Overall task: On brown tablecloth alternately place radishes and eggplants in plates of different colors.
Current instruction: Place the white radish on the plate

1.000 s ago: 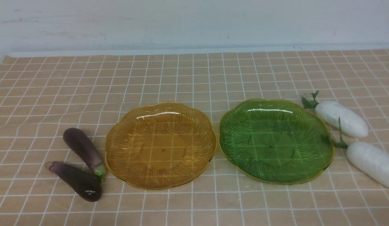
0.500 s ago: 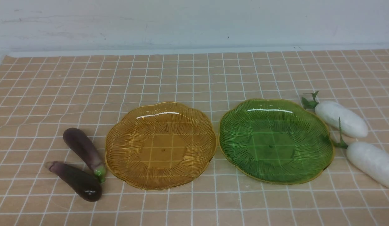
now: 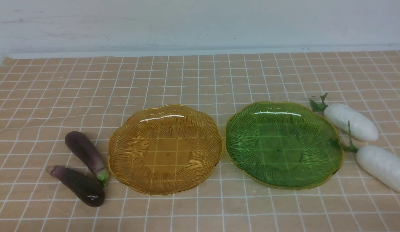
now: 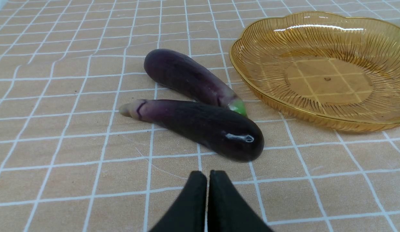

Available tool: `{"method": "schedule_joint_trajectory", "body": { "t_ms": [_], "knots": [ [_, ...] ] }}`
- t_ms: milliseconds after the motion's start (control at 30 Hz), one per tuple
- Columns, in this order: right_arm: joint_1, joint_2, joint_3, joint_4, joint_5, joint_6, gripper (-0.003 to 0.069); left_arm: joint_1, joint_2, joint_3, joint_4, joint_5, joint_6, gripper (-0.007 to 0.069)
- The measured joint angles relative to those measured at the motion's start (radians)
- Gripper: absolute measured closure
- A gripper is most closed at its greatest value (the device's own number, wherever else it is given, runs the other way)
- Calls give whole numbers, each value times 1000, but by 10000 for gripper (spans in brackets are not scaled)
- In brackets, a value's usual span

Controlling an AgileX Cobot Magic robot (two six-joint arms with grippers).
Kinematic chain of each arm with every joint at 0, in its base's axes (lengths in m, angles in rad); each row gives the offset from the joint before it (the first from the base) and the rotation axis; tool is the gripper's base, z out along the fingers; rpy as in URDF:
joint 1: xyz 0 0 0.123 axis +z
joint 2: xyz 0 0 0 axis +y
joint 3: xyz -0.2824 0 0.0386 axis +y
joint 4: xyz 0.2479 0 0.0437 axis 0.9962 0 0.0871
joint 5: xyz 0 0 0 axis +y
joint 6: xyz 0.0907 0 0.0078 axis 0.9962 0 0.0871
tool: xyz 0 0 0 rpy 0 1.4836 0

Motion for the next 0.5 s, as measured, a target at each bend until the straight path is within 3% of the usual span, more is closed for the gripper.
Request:
{"method": "schedule_joint_trajectory", "body": {
  "t_ms": [500],
  "knots": [
    [0,0,0,-139,-10,-6,676,0,0,0,0,0,-2,628]
  ]
}}
